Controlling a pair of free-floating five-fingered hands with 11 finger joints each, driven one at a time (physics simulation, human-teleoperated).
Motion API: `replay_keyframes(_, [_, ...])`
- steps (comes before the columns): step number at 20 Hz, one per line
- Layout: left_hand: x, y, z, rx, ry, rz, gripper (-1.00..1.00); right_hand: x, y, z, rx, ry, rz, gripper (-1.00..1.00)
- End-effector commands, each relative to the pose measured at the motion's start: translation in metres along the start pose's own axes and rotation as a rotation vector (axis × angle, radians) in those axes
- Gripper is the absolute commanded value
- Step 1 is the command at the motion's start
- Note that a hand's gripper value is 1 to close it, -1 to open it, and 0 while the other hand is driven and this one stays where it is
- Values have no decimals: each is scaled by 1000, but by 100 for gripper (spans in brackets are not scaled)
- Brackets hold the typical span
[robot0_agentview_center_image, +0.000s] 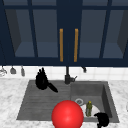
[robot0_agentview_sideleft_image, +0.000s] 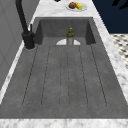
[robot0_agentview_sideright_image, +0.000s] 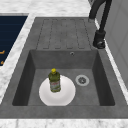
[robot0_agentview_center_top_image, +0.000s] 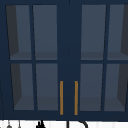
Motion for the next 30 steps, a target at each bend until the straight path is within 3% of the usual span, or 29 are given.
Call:
replay_keyframes(1, [-7,6,7,118,30,29,-100,0,0,0,0,0,0,0])
replay_keyframes(9, [-15,19,19,132,39,38,-100,0,0,0,0,0,0,0])
replay_keyframes(14, [-6,13,-6,145,65,22,-100,0,0,0,0,0,0,0])
replay_keyframes(15, [-4,12,-11,140,65,20,-100,0,0,0,0,0,0,0])
replay_keyframes(17, [-1,5,-17,91,59,-4,-100,0,0,0,0,0,0,0])
replay_keyframes(18, [2,3,-22,81,57,-8,-100,0,0,0,0,0,0,0])
replay_keyframes(20, [0,7,-36,124,52,-2,-100,0,0,0,0,0,0,0])
replay_keyframes(30, [1,2,-63,174,86,-20,-100,0,0,0,0,0,0,0])
